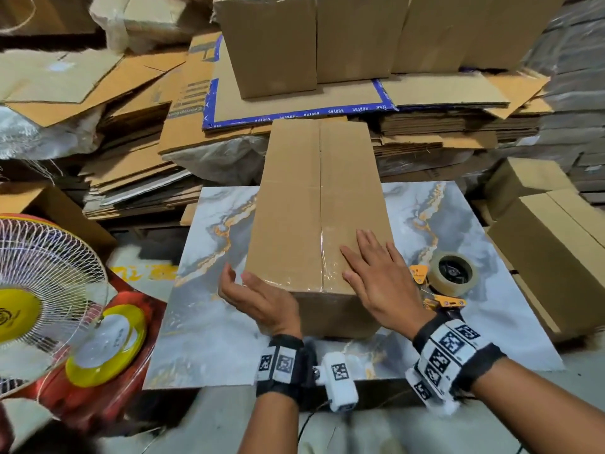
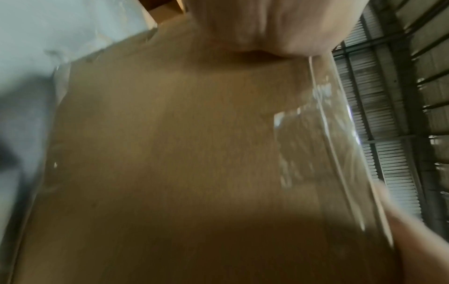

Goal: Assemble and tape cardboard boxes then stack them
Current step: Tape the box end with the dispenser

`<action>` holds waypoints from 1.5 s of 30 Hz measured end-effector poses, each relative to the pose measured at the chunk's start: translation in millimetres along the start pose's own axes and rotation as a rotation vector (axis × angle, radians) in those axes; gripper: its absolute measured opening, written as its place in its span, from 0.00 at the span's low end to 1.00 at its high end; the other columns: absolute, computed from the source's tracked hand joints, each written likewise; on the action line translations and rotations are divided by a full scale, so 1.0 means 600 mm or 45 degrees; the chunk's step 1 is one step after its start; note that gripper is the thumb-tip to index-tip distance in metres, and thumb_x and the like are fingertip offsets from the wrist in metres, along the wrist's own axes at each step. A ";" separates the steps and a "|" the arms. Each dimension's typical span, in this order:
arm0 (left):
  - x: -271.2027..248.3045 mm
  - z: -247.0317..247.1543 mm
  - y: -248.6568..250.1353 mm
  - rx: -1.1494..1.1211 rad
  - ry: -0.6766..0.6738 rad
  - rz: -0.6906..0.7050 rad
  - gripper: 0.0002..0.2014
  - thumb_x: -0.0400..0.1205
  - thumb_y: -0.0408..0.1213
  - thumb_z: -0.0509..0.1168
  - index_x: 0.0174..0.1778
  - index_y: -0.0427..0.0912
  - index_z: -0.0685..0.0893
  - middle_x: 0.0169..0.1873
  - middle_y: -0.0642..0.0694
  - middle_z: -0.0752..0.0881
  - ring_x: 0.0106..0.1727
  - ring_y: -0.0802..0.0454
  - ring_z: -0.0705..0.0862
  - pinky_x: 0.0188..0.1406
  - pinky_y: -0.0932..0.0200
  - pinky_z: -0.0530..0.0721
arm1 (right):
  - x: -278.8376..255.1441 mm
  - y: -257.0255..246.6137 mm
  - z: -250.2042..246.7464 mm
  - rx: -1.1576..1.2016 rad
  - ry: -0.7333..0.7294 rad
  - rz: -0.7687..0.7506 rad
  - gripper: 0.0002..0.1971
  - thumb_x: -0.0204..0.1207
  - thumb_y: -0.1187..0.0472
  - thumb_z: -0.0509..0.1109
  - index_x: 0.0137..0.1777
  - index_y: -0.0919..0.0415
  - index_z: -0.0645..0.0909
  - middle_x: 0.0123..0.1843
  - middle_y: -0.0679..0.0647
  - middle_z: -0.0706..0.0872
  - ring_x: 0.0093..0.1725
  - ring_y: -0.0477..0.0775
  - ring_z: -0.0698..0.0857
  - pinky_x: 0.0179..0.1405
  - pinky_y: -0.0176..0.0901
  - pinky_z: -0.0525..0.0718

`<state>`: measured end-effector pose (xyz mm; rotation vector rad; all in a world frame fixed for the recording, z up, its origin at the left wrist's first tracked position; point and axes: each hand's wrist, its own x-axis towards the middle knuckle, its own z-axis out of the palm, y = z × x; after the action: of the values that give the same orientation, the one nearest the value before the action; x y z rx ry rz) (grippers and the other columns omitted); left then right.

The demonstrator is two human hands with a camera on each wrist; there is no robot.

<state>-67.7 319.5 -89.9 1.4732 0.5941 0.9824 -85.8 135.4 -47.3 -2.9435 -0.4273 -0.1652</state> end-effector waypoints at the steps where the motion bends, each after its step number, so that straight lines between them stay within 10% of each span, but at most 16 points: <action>1: -0.012 0.002 -0.001 0.009 -0.015 -0.064 0.21 0.91 0.38 0.53 0.75 0.27 0.70 0.69 0.29 0.76 0.70 0.35 0.74 0.74 0.55 0.71 | -0.001 0.001 -0.002 -0.012 -0.030 -0.025 0.42 0.85 0.35 0.25 0.86 0.52 0.67 0.90 0.60 0.58 0.90 0.59 0.55 0.87 0.64 0.56; 6: -0.041 0.002 -0.023 0.241 -0.152 -0.008 0.38 0.86 0.50 0.58 0.86 0.32 0.53 0.77 0.32 0.69 0.76 0.31 0.69 0.75 0.35 0.69 | -0.003 0.002 -0.008 -0.072 -0.125 -0.116 0.42 0.83 0.32 0.27 0.89 0.53 0.56 0.90 0.61 0.56 0.90 0.60 0.52 0.84 0.72 0.58; 10: -0.041 -0.010 -0.019 0.215 -0.224 0.018 0.46 0.82 0.56 0.62 0.86 0.30 0.51 0.77 0.38 0.67 0.75 0.39 0.66 0.76 0.45 0.66 | 0.001 -0.014 -0.016 -0.182 -0.102 -0.274 0.38 0.86 0.33 0.37 0.90 0.55 0.52 0.90 0.64 0.51 0.90 0.63 0.49 0.80 0.83 0.51; 16: -0.035 -0.021 -0.017 0.270 -0.239 0.017 0.37 0.84 0.54 0.56 0.82 0.31 0.58 0.72 0.41 0.67 0.75 0.42 0.66 0.76 0.42 0.66 | 0.027 -0.050 0.022 -0.394 0.008 -0.541 0.38 0.87 0.42 0.51 0.88 0.65 0.48 0.90 0.64 0.51 0.90 0.61 0.51 0.80 0.84 0.48; 22: -0.047 -0.024 -0.007 0.411 -0.312 -0.010 0.35 0.85 0.54 0.54 0.81 0.33 0.58 0.76 0.35 0.66 0.75 0.43 0.66 0.73 0.45 0.66 | -0.010 0.063 0.018 -0.387 0.144 -0.614 0.34 0.86 0.44 0.49 0.84 0.68 0.63 0.87 0.66 0.64 0.86 0.66 0.65 0.75 0.85 0.61; 28: -0.038 -0.031 0.012 0.429 -0.290 -0.121 0.26 0.88 0.50 0.56 0.73 0.32 0.65 0.72 0.34 0.72 0.73 0.41 0.70 0.68 0.50 0.69 | -0.034 0.106 0.017 -0.062 0.063 -0.600 0.33 0.90 0.41 0.42 0.86 0.62 0.62 0.89 0.62 0.57 0.89 0.65 0.55 0.80 0.77 0.64; 32: -0.009 -0.036 0.033 0.358 -0.184 -0.238 0.09 0.90 0.39 0.59 0.56 0.35 0.72 0.49 0.40 0.80 0.51 0.42 0.76 0.52 0.49 0.73 | -0.038 0.070 0.023 0.744 0.193 -0.182 0.32 0.86 0.39 0.50 0.79 0.59 0.77 0.89 0.55 0.59 0.89 0.53 0.53 0.88 0.61 0.53; 37: 0.046 -0.031 0.050 0.324 -0.353 -0.354 0.25 0.91 0.54 0.55 0.50 0.35 0.84 0.45 0.45 0.85 0.49 0.46 0.80 0.48 0.53 0.72 | -0.020 0.044 0.040 1.320 0.826 0.566 0.22 0.85 0.43 0.53 0.62 0.52 0.86 0.78 0.52 0.78 0.76 0.55 0.80 0.72 0.64 0.80; 45: 0.013 0.007 0.040 0.342 -0.065 0.114 0.16 0.85 0.33 0.56 0.44 0.35 0.89 0.40 0.50 0.88 0.38 0.70 0.80 0.38 0.76 0.71 | -0.008 0.034 0.054 1.317 1.235 0.602 0.16 0.87 0.55 0.56 0.61 0.62 0.83 0.72 0.60 0.84 0.72 0.52 0.82 0.69 0.45 0.80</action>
<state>-64.4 319.6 -64.7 1.7708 0.6464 0.9583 -81.6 120.3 -82.6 -1.6021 0.2705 -0.9056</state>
